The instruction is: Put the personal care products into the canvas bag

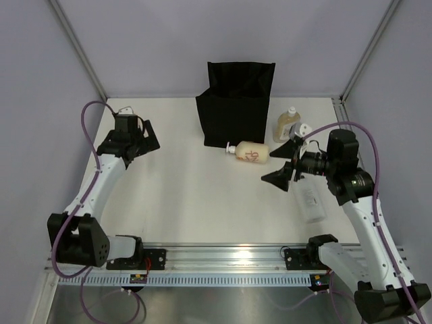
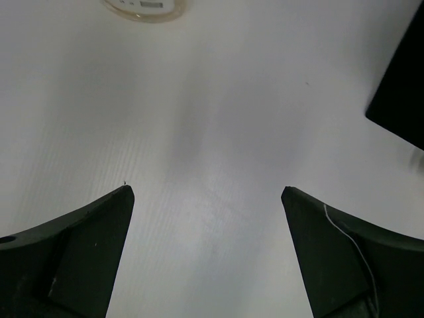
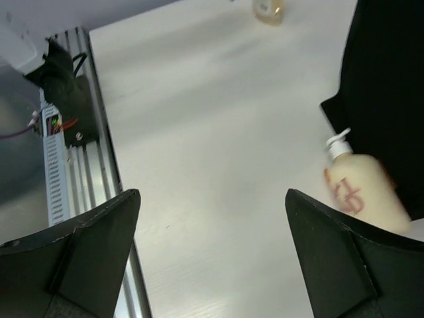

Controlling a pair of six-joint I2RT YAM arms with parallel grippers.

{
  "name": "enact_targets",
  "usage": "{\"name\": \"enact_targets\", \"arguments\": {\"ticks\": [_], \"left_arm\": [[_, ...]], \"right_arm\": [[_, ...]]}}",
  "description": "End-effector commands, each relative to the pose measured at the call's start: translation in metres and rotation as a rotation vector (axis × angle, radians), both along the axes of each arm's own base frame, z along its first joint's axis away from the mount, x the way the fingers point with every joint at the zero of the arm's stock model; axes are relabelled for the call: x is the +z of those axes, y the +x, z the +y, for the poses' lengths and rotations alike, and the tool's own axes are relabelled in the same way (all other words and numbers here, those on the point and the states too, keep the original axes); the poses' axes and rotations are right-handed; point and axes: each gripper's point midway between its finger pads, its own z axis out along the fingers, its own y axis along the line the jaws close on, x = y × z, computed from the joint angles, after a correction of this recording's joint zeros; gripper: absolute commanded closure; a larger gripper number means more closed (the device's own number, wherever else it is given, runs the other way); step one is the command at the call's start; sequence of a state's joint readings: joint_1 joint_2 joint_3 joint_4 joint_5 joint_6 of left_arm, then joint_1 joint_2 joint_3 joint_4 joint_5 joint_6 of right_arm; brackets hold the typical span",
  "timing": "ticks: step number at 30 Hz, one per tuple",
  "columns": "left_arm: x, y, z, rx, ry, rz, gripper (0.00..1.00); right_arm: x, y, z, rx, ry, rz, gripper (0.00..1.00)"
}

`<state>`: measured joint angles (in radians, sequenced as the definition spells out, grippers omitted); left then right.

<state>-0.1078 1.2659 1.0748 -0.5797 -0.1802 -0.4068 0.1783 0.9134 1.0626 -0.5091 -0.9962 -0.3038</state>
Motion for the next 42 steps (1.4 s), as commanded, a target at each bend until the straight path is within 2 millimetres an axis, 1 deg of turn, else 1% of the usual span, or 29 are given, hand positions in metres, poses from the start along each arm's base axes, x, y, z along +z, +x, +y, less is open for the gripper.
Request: {"name": "enact_targets", "arguments": {"ticks": [1, 2, 3, 4, 5, 7, 8, 9, 10, 11, 12, 13, 14, 15, 18, 24, 26, 27, 28, 29, 30, 31, 32, 36, 37, 38, 40, 41, 42], "left_arm": [[0.031, 0.048, 0.033, 0.076, 0.127, -0.145, 0.01], [0.036, 0.06, 0.036, 0.081, 0.139, -0.188, 0.01], [0.037, 0.066, 0.038, 0.084, 0.155, -0.203, 0.01], [0.037, 0.072, 0.039, 0.071, 0.175, -0.216, 0.01], [0.037, 0.084, 0.039, 0.068, 0.182, -0.244, 0.01], [0.039, 0.097, 0.041, 0.07, 0.187, -0.267, 0.01], [0.03, 0.105, 0.044, 0.073, 0.186, -0.248, 0.01], [0.028, 0.11, 0.045, 0.075, 0.184, -0.242, 0.01], [0.034, 0.119, 0.046, 0.078, 0.183, -0.252, 0.01], [0.031, 0.123, 0.048, 0.081, 0.185, -0.247, 0.01], [0.02, 0.13, 0.049, 0.086, 0.186, -0.224, 0.01], [0.021, 0.134, 0.051, 0.093, 0.187, -0.23, 0.01], [0.019, 0.138, 0.054, 0.108, 0.192, -0.233, 0.01], [0.01, 0.14, 0.059, 0.144, 0.199, -0.216, 0.01], [0.0, 0.139, 0.072, 0.241, 0.196, -0.205, 0.01], [-0.012, 0.149, 0.072, 0.343, 0.117, -0.231, 0.01], [-0.024, 0.15, 0.076, 0.388, 0.118, -0.196, 0.01], [-0.019, 0.156, 0.077, 0.403, 0.111, -0.206, 0.01], [-0.02, 0.159, 0.078, 0.43, 0.093, -0.207, 0.01], [-0.036, 0.156, 0.081, 0.454, 0.116, -0.149, 0.01], [-0.037, 0.157, 0.083, 0.47, 0.122, -0.138, 0.01], [-0.031, 0.162, 0.084, 0.505, 0.106, -0.154, 0.01], [-0.037, 0.159, 0.089, 0.538, 0.121, -0.131, 0.01], [-0.036, 0.164, 0.089, 0.592, 0.087, -0.154, 0.01], [-0.033, 0.164, 0.09, 0.608, 0.09, -0.16, 0.01], [-0.032, 0.163, 0.094, 0.63, 0.106, -0.166, 0.01], [-0.037, 0.166, 0.096, 0.641, 0.115, -0.16, 0.01], [-0.034, 0.171, 0.097, 0.642, 0.118, -0.168, 0.01], [-0.042, 0.174, 0.097, 0.632, 0.133, -0.15, 0.01]], "right_arm": [[-0.025, -0.014, 0.002, 0.081, -0.018, -0.056, 0.01], [-0.03, -0.015, 0.002, 0.088, -0.02, -0.047, 0.0], [-0.034, -0.017, 0.002, 0.092, -0.014, -0.037, 0.01], [-0.033, -0.015, 0.002, 0.095, -0.003, -0.058, 0.0], [-0.038, -0.014, 0.002, 0.101, -0.005, -0.052, 0.0], [-0.045, -0.012, 0.002, 0.117, -0.007, -0.032, 0.01], [-0.048, -0.011, 0.003, 0.123, -0.011, -0.035, 0.0], [-0.051, -0.01, 0.003, 0.126, -0.014, -0.034, 0.0], [-0.055, -0.008, 0.003, 0.129, -0.02, -0.026, 0.0], [-0.059, -0.007, 0.003, 0.131, -0.024, -0.021, 0.01], [-0.061, -0.006, 0.002, 0.134, -0.031, -0.029, 0.0], [-0.064, -0.007, 0.002, 0.135, -0.035, -0.015, 0.01], [-0.063, -0.006, 0.002, 0.136, -0.036, -0.014, 0.0], [-0.063, -0.007, 0.003, 0.142, -0.034, -0.007, 0.0], [-0.061, -0.007, 0.003, 0.149, -0.029, -0.003, 0.01], [-0.063, -0.004, 0.004, 0.146, -0.03, 0.015, 0.01], [-0.061, -0.005, 0.003, 0.144, -0.032, 0.004, 0.01], [-0.062, -0.004, 0.003, 0.14, -0.035, 0.001, 0.01], [-0.062, -0.004, 0.003, 0.136, -0.037, 0.001, 0.0], [-0.062, -0.004, 0.002, 0.135, -0.038, 0.001, 0.01], [-0.062, -0.004, 0.003, 0.138, -0.037, 0.002, 0.01], [-0.062, -0.004, 0.003, 0.14, -0.035, 0.004, 0.0], [-0.062, -0.004, 0.003, 0.143, -0.035, 0.004, 0.0], [-0.062, -0.003, 0.004, 0.146, -0.033, 0.012, 0.01], [-0.062, -0.003, 0.004, 0.146, -0.033, 0.013, 0.01], [-0.062, -0.003, 0.004, 0.147, -0.032, 0.016, 0.0], [-0.062, -0.003, 0.004, 0.149, -0.033, 0.02, 0.0], [-0.062, -0.003, 0.004, 0.148, -0.034, 0.018, 0.01], [-0.063, -0.002, 0.004, 0.146, -0.036, 0.02, 0.0]]}}
